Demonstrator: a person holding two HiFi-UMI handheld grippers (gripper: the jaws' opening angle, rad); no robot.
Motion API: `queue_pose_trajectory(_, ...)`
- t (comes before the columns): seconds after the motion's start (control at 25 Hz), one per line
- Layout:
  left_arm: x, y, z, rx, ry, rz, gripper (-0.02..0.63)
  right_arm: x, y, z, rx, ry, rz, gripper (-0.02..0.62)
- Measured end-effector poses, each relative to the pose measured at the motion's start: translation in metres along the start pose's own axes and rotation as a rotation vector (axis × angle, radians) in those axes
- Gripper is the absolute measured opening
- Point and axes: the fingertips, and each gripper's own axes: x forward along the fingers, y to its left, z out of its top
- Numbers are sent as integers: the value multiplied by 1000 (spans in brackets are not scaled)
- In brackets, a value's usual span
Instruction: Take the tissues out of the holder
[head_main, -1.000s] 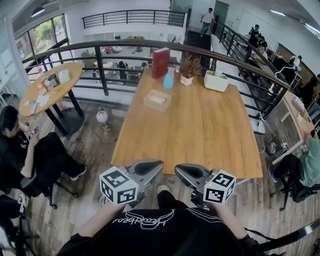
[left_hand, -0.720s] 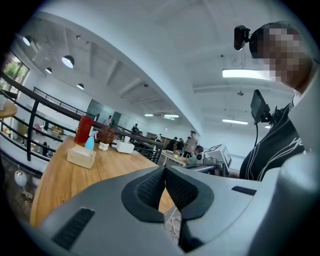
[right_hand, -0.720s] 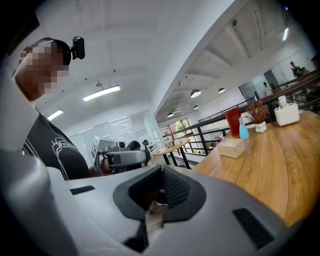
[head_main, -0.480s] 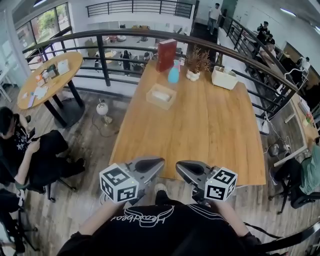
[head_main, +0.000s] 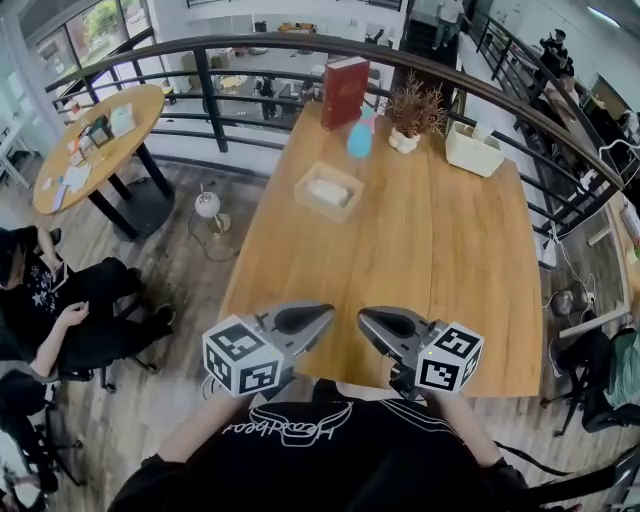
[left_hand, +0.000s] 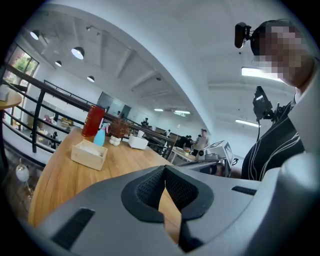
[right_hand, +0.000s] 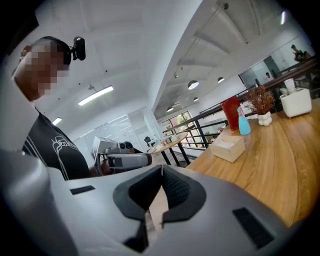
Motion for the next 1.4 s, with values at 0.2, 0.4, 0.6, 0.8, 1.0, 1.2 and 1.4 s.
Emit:
queue_pose_trajectory(0.2, 31, 34, 12, -7, 28, 16, 14, 15, -43, 24, -1, 1, 14, 18)
queue_pose_trajectory(0.4, 58, 71, 25, -7, 51, 36, 14, 26, -87, 42, 14, 0, 10, 18)
queue_pose_trajectory(0.6, 89, 107, 33, -27, 68, 45, 14, 42, -130, 55, 29, 4, 18, 18)
queue_pose_trajectory(0.8, 115, 142, 32, -47, 89, 52, 14, 60, -169, 60, 32, 28, 19, 18)
queue_pose_trajectory(1.0, 135, 172, 21, -93, 117, 69, 14, 73, -203, 51, 89, 53, 18, 18)
queue_pose_trajectory(1.2, 156, 198, 20, -73, 128, 75, 14, 81, -238, 50, 105, 45, 10, 18)
queue_pose_trajectory(1.4, 167, 222, 28, -41, 135, 86, 14, 87, -259, 52, 104, 40, 10, 18)
